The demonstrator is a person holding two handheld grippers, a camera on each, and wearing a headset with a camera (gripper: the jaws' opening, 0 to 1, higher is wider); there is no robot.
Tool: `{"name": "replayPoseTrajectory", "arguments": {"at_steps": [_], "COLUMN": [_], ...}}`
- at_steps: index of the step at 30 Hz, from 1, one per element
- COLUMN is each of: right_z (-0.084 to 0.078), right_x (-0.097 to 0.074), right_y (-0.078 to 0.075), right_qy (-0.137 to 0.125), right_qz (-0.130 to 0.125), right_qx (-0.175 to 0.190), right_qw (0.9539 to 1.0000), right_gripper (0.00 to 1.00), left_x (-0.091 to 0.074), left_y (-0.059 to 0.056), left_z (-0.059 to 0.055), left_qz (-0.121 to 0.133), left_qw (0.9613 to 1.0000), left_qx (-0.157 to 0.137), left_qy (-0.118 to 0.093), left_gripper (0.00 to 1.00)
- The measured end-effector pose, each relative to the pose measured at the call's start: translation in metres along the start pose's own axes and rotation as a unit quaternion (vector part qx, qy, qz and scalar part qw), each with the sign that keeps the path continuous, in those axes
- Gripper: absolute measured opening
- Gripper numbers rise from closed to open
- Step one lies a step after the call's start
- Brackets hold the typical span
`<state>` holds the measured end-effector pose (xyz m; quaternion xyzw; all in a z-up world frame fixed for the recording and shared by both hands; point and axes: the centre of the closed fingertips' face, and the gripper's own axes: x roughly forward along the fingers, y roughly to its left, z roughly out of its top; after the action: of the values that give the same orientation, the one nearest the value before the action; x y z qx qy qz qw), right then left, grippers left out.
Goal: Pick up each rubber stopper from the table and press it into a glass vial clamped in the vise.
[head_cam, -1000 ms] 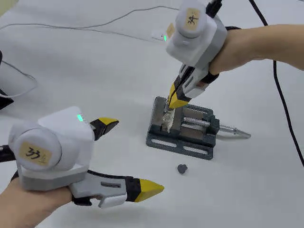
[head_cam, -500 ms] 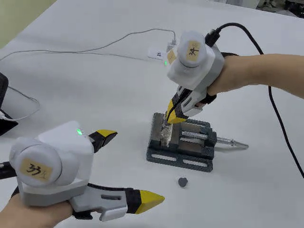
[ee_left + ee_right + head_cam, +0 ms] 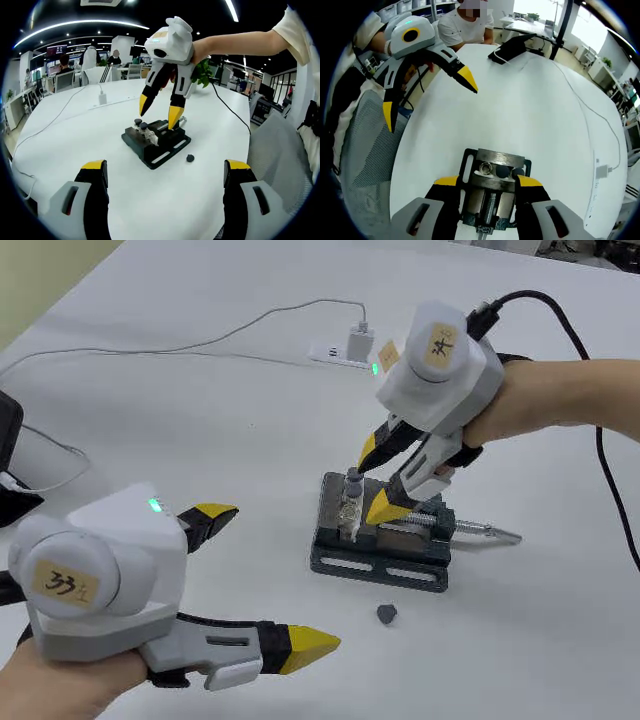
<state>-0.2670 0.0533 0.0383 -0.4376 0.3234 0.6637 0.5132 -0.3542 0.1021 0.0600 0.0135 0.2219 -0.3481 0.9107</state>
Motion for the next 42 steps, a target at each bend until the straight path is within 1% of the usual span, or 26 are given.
{"name": "replayPoseTrajectory", "arguments": {"at_steps": [2,5,9,11,12,17,18,19,22,26,27,29,30,31,33,35,38,40,42], "right_z": [-0.003,-0.007,-0.012,-0.015,-0.016,-0.020,-0.020,-0.020,-0.017,-0.024,-0.026,-0.026,-0.024,-0.025,-0.030,-0.033,-0.036,-0.038,-0.039], "right_x": [-0.002,-0.006,-0.012,-0.013,-0.013,-0.015,-0.016,-0.015,-0.014,-0.007,-0.005,-0.001,0.001,0.004,0.009,0.014,0.020,0.023,0.026], "right_y": [0.005,0.014,0.025,0.028,0.033,0.047,0.048,0.051,0.063,0.071,0.073,0.079,0.082,0.085,0.089,0.093,0.095,0.094,0.092], "right_qy": [-0.005,-0.007,-0.013,-0.014,-0.015,-0.022,-0.024,-0.029,-0.048,-0.048,-0.048,-0.058,-0.065,-0.066,-0.059,-0.055,-0.058,-0.058,-0.064], "right_qz": [-0.004,-0.009,-0.012,-0.013,-0.014,-0.017,-0.020,-0.022,-0.021,-0.023,-0.025,-0.023,-0.019,-0.016,-0.015,-0.016,-0.016,-0.025,-0.031], "right_qx": [-0.002,-0.004,0.000,0.002,0.005,0.020,0.028,0.051,0.082,0.099,0.116,0.143,0.155,0.167,0.171,0.180,0.205,0.213,0.235], "right_qw": [1.0000,0.9999,0.9999,0.9998,0.9998,0.9994,0.9991,0.9980,0.9953,0.9936,0.9918,0.9877,0.9856,0.9837,0.9834,0.9819,0.9770,0.9749,0.9695], "right_gripper": [0.49,0.53,0.54,0.53,0.53,0.52,0.51,0.50,0.48,0.44,0.41,0.37,0.38,0.38,0.36,0.32,0.28,0.22,0.15], "left_x": [-0.001,-0.001,-0.002,-0.003,-0.003,-0.004,-0.004,-0.005,-0.006,-0.007,-0.007,-0.007,-0.008,-0.008,-0.008,-0.008,-0.007,-0.007,-0.006], "left_y": [-0.001,-0.002,-0.004,-0.005,-0.005,-0.008,-0.008,-0.008,-0.009,-0.010,-0.010,-0.011,-0.011,-0.011,-0.012,-0.012,-0.012,-0.013,-0.013], "left_z": [0.000,0.001,0.002,0.001,0.001,0.001,0.002,0.003,0.004,0.005,0.005,0.003,0.003,0.002,0.001,-0.001,-0.003,-0.004,-0.005], "left_qz": [0.000,0.001,0.001,0.000,0.000,-0.001,-0.001,-0.001,-0.001,0.000,0.000,-0.001,-0.002,-0.003,-0.004,-0.005,-0.007,-0.009,-0.010], "left_qw": [1.0000,1.0000,1.0000,1.0000,1.0000,0.9999,0.9999,0.9999,0.9998,0.9998,0.9998,0.9998,0.9998,0.9998,0.9998,0.9998,0.9999,0.9999,0.9999], "left_qx": [0.000,0.002,0.005,0.007,0.008,0.014,0.015,0.016,0.017,0.019,0.019,0.018,0.018,0.018,0.018,0.017,0.015,0.013,0.012], "left_qy": [0.000,-0.001,-0.001,-0.001,0.000,0.002,0.002,0.001,-0.002,-0.003,-0.003,-0.002,-0.002,-0.001,0.000,0.000,0.002,0.001,0.002], "left_gripper": [0.96,0.96,0.96,0.96,0.96,0.96,0.96,0.96,0.95,0.95,0.95,0.95,0.95,0.95,0.95,0.95,0.95,0.95,0.95]}}
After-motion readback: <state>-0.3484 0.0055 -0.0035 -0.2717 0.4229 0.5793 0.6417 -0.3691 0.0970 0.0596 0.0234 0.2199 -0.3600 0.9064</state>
